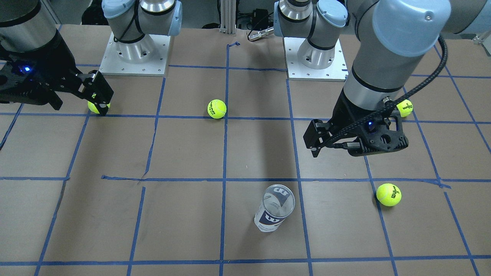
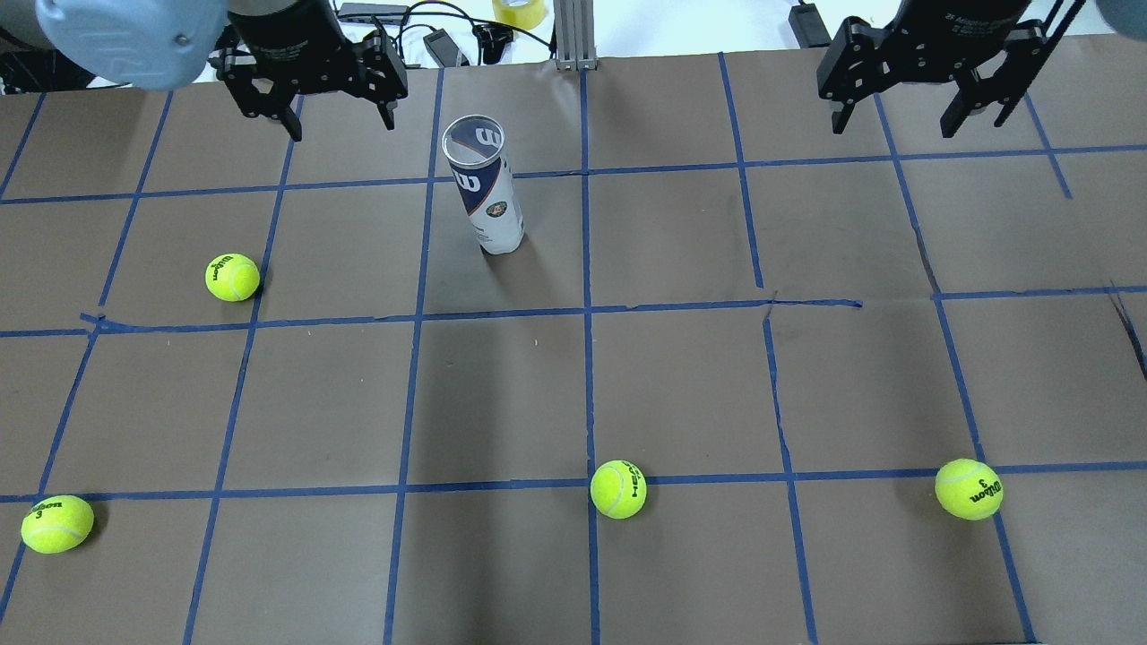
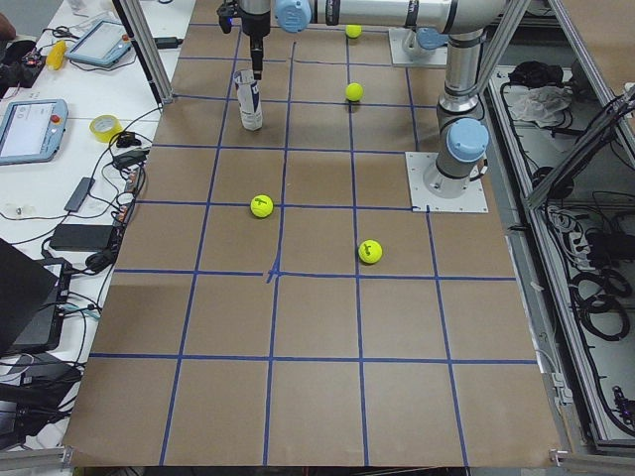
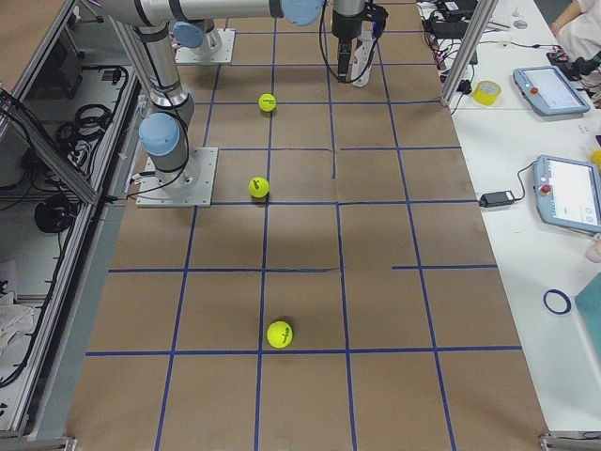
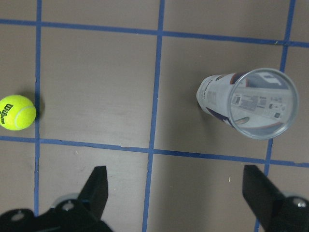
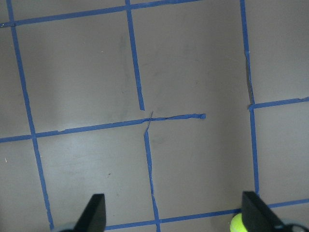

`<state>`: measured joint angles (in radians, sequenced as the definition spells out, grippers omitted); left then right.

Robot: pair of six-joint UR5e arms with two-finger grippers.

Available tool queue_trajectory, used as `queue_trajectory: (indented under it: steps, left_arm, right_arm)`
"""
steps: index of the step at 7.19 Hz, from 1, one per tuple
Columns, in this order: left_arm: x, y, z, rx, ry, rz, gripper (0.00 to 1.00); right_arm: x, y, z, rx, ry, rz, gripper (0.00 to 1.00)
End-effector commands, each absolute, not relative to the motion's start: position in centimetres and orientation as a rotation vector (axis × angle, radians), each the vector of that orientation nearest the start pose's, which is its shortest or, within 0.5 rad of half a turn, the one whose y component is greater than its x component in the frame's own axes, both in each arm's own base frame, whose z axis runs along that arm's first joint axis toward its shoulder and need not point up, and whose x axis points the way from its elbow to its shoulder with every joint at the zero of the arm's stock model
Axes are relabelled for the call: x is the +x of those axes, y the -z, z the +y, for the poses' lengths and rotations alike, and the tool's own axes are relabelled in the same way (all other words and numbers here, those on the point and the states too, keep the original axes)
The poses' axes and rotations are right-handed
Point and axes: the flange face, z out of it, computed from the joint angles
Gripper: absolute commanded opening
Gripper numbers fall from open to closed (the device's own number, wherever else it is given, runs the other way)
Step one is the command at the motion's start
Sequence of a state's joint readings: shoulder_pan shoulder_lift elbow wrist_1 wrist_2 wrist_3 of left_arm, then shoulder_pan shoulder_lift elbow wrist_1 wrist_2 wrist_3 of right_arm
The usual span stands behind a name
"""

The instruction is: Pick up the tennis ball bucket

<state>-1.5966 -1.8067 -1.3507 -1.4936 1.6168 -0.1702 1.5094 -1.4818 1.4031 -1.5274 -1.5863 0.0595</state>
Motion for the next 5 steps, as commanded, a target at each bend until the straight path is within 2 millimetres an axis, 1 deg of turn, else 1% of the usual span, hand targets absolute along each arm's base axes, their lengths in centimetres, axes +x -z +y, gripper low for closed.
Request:
queue_trajectory:
  steps: [1, 3, 4, 5]
  left_arm:
    - [-12.0, -48.4, -56.9, -0.254, 0.063, 3.099, 1.0]
    - [-8.6, -48.4, -55.4, -0.327, 0.053, 3.126, 1.0]
    - [-7.2, -49.0, -54.8, -0.313, 0.065, 3.122, 1.0]
    - [-7.0, -48.2, -54.7, -0.325, 0.045, 3.159, 1.0]
  right_arm:
    - [9.9, -52.2, -53.9, 0.192, 0.06, 3.151, 1.0]
    - [9.8, -52.0, -53.9, 0.19, 0.051, 3.155, 1.0]
    - [9.8, -52.0, -53.9, 0.19, 0.051, 3.155, 1.0]
    - [9.8, -52.0, -53.9, 0.19, 0.051, 3.155, 1.0]
